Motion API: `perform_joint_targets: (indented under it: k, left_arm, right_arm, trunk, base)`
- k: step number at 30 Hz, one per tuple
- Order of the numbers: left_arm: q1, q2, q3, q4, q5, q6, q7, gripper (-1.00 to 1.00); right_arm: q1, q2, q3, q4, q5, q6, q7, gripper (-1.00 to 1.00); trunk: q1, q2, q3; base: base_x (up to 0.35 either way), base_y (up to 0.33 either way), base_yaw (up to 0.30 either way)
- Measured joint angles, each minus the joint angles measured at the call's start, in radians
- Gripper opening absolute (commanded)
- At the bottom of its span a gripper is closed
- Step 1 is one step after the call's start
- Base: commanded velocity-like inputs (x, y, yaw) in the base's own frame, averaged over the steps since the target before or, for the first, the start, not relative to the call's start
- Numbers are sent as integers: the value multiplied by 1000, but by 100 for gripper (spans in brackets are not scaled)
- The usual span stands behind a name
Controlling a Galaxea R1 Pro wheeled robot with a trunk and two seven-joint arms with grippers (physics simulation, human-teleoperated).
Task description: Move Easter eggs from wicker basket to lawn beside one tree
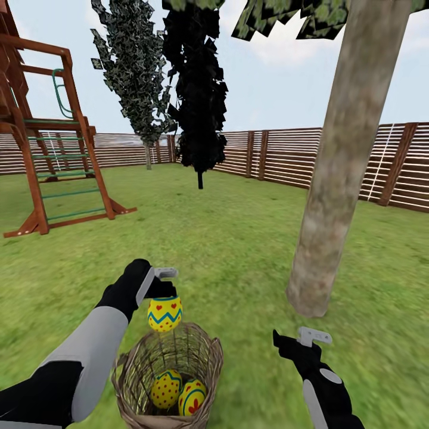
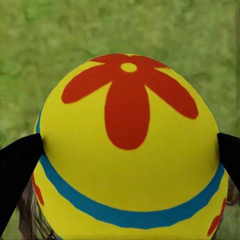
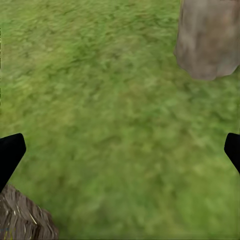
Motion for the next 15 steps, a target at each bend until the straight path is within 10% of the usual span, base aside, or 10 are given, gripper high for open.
perform_joint_targets:
  k: [15]
  left_arm:
    - [0, -1, -1, -5, -2, 0, 0, -100]
  right_arm:
    - [0, 0, 0, 6, -1, 1, 0, 100]
  trunk:
    - [-58, 105, 47]
  base:
    - [0, 0, 0]
